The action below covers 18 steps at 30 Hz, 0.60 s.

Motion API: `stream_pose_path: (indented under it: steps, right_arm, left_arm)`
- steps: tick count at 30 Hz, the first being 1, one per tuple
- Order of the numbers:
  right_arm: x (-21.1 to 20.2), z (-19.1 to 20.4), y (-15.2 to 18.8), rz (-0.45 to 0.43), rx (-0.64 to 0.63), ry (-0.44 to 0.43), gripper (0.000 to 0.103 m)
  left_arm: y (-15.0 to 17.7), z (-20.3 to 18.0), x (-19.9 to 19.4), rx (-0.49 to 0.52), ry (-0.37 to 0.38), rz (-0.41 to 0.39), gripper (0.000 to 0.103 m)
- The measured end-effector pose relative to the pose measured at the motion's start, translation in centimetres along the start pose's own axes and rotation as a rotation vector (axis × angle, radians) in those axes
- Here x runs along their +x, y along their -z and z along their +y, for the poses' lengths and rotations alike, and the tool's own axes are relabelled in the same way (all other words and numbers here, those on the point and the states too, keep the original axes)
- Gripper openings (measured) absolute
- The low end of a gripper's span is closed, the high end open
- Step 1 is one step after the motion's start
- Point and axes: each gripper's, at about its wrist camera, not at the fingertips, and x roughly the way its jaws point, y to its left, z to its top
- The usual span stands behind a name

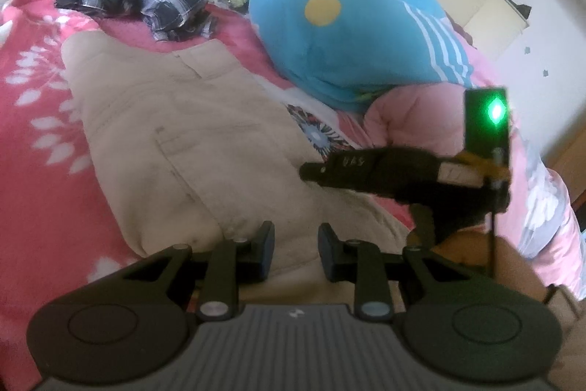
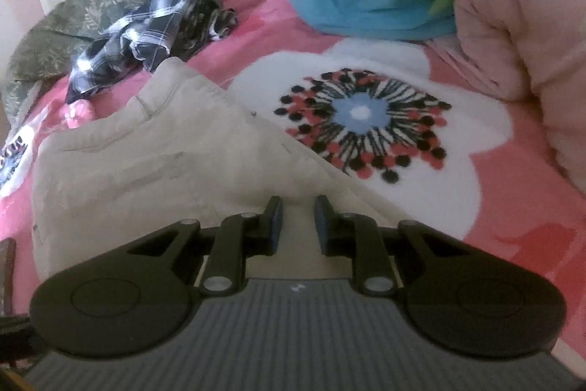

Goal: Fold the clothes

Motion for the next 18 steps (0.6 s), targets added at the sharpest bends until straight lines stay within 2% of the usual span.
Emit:
stream_pose_path:
  steps: [4, 7, 11, 14, 18]
  right_arm:
    - [-1.4, 0.8, -1.2, -0.050, -0.027, -0.061, 0.019]
    - [-0.7, 1.8, -2.2, -0.058, -0.063, -0.103, 0.019]
    - [2.7, 2.3, -1.8, -0.026, -0.110, -0.094, 0.017]
    - [2.5, 2.1, -2.2, -0.021, -0.088, -0.109, 0.017]
    - [1.5, 3.8, -3.4, -0.036, -0.148, -0.136, 0.018]
  left_arm:
    - [0.0, 0.2, -0.3, -0.011, 0.002, -0.006, 0.027]
    - [-0.1, 0.5, -0.3, -0.026, 0.006, -0.002, 0.027]
    - [-0.3, 0.9, -0.2, -0.048, 0.010, 0.007, 0.026]
    - [-0.2, 1.0, -0.4, -0.052, 0.013, 0.006, 0.025]
    - [0.0, 1.0, -0.6, -0.058, 0.015, 0.003, 0.025]
